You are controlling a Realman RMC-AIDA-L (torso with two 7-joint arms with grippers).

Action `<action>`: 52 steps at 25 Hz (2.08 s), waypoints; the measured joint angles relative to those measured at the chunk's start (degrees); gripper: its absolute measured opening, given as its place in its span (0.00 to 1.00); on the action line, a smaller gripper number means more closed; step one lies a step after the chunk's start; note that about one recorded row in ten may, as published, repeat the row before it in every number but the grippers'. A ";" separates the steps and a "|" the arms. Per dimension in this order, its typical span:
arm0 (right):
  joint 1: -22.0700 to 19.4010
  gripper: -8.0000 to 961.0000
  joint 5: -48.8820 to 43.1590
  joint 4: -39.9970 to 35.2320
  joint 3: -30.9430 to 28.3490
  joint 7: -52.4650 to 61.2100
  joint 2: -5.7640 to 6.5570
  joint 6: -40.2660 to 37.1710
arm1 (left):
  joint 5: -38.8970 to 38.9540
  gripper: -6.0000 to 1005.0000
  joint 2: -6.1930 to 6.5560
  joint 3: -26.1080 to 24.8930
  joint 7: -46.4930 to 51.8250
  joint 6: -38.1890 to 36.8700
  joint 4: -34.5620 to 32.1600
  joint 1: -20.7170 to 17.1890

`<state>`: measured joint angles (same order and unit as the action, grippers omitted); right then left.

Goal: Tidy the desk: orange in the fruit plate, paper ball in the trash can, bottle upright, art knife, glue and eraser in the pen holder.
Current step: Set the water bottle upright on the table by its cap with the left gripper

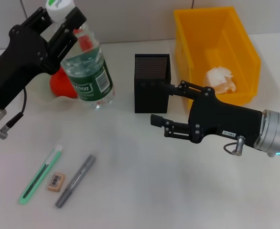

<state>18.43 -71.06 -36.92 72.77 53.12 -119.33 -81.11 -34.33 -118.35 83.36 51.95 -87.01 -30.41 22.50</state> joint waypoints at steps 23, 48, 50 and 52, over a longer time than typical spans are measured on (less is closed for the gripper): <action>-1.50 0.80 -0.19 -0.87 -5.07 0.55 0.06 -1.96 | 0.16 0.43 -0.32 -0.58 -9.58 5.60 5.84 0.10; -1.26 0.80 -0.13 -1.46 -6.43 0.30 0.06 -1.75 | 0.75 0.43 -0.40 -4.53 -12.25 6.49 10.48 -3.34; -1.29 0.80 -0.13 -1.49 -6.42 0.32 0.06 -1.78 | 0.85 0.43 -0.42 -4.55 -12.41 6.49 10.62 -3.29; -1.37 0.80 -0.15 -1.54 -6.41 0.40 0.06 -1.92 | 1.16 0.43 -0.48 -4.84 -12.73 6.45 11.51 -2.88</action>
<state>17.06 -71.21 -38.46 66.36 53.53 -119.26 -83.03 -33.18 -118.83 78.53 39.21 -80.56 -18.90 19.62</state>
